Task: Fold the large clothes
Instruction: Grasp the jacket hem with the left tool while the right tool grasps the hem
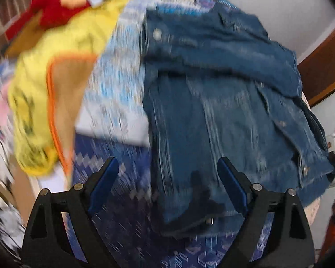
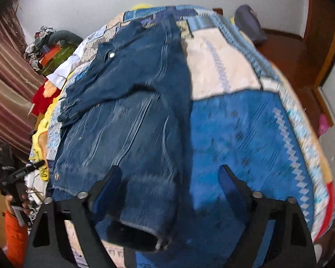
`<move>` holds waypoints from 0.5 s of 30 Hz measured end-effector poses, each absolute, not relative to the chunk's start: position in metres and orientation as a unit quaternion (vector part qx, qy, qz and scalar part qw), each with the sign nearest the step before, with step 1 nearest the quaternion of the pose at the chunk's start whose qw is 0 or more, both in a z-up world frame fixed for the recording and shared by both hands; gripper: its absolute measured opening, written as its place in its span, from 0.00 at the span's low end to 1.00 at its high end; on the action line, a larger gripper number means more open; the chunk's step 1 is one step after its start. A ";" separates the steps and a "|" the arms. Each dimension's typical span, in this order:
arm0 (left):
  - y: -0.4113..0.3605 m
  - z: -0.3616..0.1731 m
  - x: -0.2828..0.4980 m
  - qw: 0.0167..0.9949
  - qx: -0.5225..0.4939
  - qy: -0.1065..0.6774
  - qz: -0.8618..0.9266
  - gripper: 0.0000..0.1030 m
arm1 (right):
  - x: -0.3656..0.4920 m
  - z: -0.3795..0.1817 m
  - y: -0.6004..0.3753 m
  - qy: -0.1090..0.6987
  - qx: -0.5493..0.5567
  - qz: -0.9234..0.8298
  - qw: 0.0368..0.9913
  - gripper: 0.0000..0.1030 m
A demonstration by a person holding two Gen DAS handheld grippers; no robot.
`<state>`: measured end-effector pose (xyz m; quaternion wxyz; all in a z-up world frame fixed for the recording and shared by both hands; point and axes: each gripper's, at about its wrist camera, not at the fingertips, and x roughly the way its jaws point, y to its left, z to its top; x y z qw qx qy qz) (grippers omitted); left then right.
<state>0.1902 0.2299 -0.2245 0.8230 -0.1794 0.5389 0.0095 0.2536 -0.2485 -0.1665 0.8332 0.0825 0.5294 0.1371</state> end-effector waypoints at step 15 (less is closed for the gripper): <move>0.208 -0.249 0.175 0.789 -0.267 0.552 -0.032 0.29 | 0.261 -0.164 -0.225 0.531 0.137 0.201 0.811 0.20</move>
